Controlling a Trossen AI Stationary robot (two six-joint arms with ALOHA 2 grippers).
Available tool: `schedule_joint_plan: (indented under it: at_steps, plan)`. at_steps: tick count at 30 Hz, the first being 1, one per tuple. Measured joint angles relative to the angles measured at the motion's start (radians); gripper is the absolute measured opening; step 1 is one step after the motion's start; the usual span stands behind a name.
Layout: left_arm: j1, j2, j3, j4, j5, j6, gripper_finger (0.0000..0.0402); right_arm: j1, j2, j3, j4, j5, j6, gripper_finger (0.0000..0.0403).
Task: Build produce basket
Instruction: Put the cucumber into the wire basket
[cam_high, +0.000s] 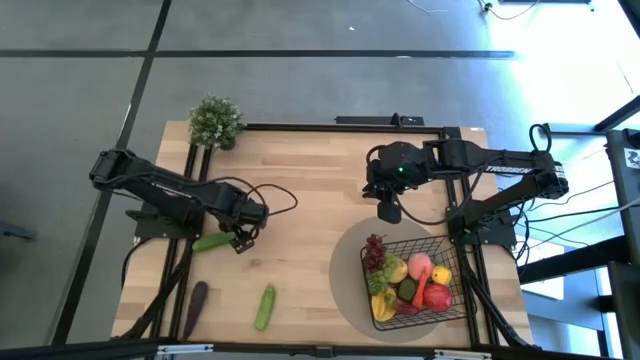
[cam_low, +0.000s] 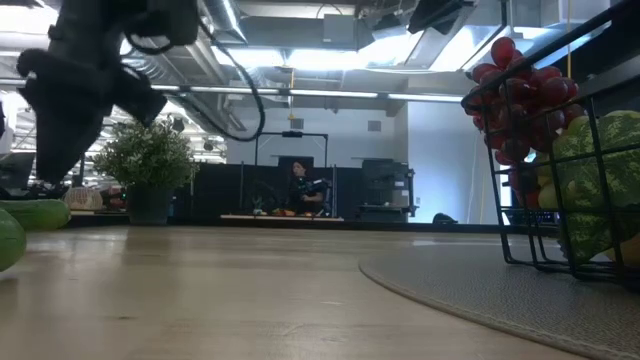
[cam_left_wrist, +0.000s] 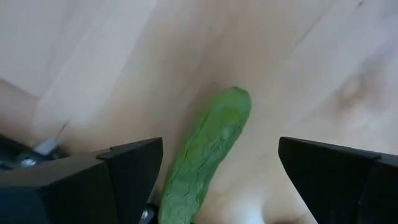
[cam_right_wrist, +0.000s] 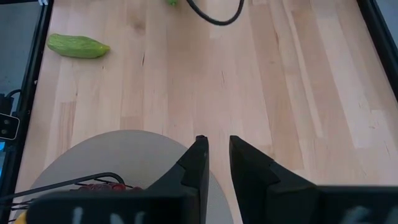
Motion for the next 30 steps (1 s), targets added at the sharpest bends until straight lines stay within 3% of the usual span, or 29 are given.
schedule_joint_plan:
  at_steps: [15, 30]
  plan:
    - [-0.001, 0.0, -0.19, 0.177, 0.019, 0.025, 0.031, 0.0, 0.0, 0.0, 0.002, 0.0, 0.0, 0.0056]
    - [-0.068, -0.001, -0.257, 0.296, -0.019, -0.042, 0.0309, 0.0, 0.0, 0.0, 0.002, 0.0, 0.0, 0.0056]
